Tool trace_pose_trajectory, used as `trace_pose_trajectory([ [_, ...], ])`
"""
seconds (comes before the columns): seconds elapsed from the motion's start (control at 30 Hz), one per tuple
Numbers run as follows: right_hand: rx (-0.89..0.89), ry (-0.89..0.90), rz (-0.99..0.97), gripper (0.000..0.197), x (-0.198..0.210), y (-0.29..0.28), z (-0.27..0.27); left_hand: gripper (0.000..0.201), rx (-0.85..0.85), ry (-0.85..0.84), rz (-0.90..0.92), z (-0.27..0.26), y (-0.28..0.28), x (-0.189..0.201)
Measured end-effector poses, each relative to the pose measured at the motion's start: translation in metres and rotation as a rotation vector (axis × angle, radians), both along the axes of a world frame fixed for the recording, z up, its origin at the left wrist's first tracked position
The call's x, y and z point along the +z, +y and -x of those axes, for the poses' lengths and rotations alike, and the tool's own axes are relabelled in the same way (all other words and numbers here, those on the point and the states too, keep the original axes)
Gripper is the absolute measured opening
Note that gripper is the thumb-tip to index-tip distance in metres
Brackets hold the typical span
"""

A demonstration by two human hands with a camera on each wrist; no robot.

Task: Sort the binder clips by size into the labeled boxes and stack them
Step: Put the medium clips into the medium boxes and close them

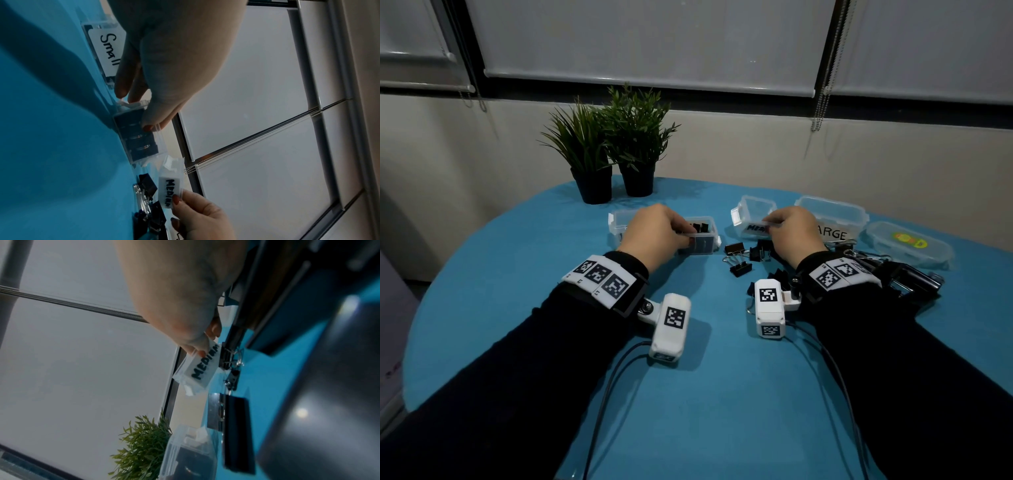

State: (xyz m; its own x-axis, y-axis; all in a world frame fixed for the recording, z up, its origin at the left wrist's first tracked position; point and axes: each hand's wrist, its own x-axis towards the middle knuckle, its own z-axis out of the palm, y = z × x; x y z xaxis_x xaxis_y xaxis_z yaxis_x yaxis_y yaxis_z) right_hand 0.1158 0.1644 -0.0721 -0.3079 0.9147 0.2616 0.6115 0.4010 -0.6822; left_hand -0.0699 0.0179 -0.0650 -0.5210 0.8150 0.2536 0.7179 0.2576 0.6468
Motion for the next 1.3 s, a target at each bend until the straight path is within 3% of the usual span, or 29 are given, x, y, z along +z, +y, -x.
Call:
trace_pose_trajectory([
  [0.17,0.013,0.167,-0.112,0.022,0.006,-0.003,-0.002,0.026,-0.002,0.007,0.013,-0.001,-0.001,-0.001],
  [0.37,0.272,0.212,-0.185,0.018,0.017,-0.019,-0.002,0.068,0.004,-0.056,-0.109,0.001,-0.003,0.002],
  [0.5,0.443,0.194,-0.224,0.015,0.019,-0.027,0.001,0.096,-0.096,-0.263,-0.244,-0.005,0.000,0.004],
  [0.57,0.497,0.207,-0.216,0.016,0.021,-0.030,0.001,0.093,-0.167,-0.315,-0.255,-0.008,0.001,0.002],
  [0.67,0.520,0.292,-0.156,0.026,0.022,-0.034,-0.001,0.064,-0.201,-0.321,-0.282,-0.010,0.003,-0.001],
  [0.77,0.368,0.324,-0.064,0.031,0.023,-0.034,-0.005,0.057,-0.163,-0.365,-0.317,-0.006,0.005,-0.003],
  [0.87,0.197,0.028,0.012,0.024,0.027,-0.036,-0.010,0.062,-0.141,-0.357,-0.311,-0.003,0.005,-0.004],
  [0.93,0.205,-0.211,0.081,0.037,0.029,-0.042,-0.011,0.062,-0.163,-0.380,-0.318,-0.005,0.004,-0.004],
  [1.0,0.205,-0.339,0.115,0.047,0.030,-0.049,-0.011,0.061,-0.189,-0.403,-0.329,-0.007,0.003,-0.004],
  [1.1,0.197,-0.402,0.121,0.051,0.028,-0.052,-0.007,0.062,-0.208,-0.414,-0.334,-0.007,0.003,-0.004],
  [1.3,0.226,-0.371,0.164,0.031,0.027,-0.057,-0.005,0.062,-0.215,-0.400,-0.336,-0.009,0.003,-0.003],
])
